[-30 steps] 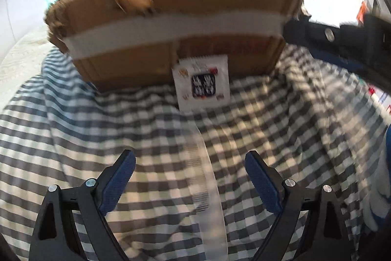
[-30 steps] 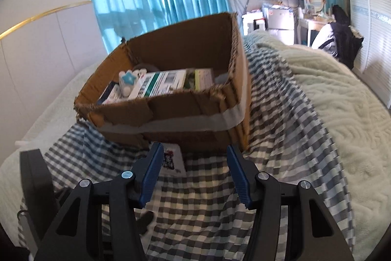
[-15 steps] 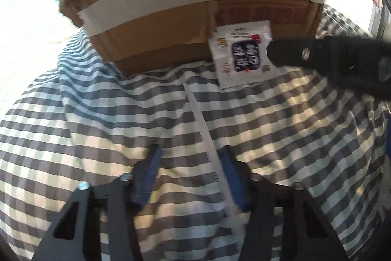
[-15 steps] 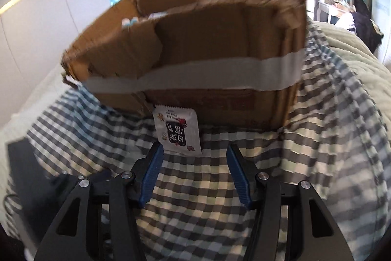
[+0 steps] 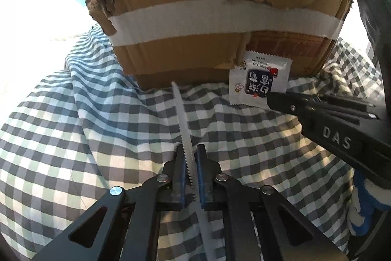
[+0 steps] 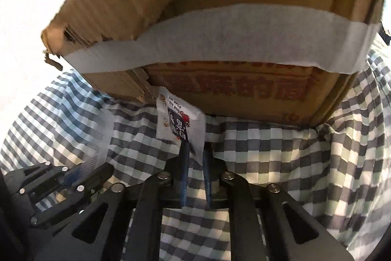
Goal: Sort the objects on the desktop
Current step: 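Grasp the white comb with the left tool while the right tool grasps the white snack packet, then lift the white comb and snack packet and carry them over the box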
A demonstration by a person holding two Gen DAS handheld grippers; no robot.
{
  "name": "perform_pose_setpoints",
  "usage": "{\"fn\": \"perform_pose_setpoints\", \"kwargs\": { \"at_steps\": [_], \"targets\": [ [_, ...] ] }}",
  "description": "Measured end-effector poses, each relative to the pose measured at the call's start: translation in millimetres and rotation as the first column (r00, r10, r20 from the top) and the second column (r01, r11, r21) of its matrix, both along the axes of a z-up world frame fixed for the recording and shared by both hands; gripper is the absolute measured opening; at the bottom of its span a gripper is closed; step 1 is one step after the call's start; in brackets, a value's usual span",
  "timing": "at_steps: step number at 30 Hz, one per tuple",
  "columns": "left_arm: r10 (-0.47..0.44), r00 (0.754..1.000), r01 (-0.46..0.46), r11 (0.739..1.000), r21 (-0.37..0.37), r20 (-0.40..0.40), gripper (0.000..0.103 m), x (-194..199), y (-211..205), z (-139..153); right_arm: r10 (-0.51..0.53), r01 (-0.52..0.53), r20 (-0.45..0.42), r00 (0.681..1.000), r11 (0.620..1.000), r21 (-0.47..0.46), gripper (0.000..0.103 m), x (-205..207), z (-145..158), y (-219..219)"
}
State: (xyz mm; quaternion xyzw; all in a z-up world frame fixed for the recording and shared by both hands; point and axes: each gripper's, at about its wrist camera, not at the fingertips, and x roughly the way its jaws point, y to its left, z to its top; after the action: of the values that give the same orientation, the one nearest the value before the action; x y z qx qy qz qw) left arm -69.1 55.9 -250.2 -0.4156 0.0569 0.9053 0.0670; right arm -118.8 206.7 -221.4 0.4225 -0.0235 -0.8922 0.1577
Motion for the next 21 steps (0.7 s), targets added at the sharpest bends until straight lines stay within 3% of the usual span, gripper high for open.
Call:
{"fn": "perform_pose_setpoints", "kwargs": {
  "at_steps": [14,15,18,21],
  "targets": [
    [-0.034,0.997,0.035,0.999,0.022,-0.073,0.005,16,3,30,-0.050,0.050,-0.048,0.998,0.999,-0.004,0.003,41,43,-2],
    [-0.040,0.996,0.042,0.999,0.025,-0.074,0.004,5,-2,44,-0.056,0.055,-0.048,0.997,0.998,-0.007,0.003,44,46,-2],
    [-0.055,0.995,0.057,0.998,0.021,-0.081,0.003,20,14,64,-0.080,0.080,-0.047,0.996,0.997,-0.004,0.003,51,49,-3],
    [-0.054,0.996,0.056,0.998,0.026,-0.073,0.002,28,20,71,-0.106,0.107,-0.060,0.993,0.994,0.017,0.003,65,54,-5]
  ]
}}
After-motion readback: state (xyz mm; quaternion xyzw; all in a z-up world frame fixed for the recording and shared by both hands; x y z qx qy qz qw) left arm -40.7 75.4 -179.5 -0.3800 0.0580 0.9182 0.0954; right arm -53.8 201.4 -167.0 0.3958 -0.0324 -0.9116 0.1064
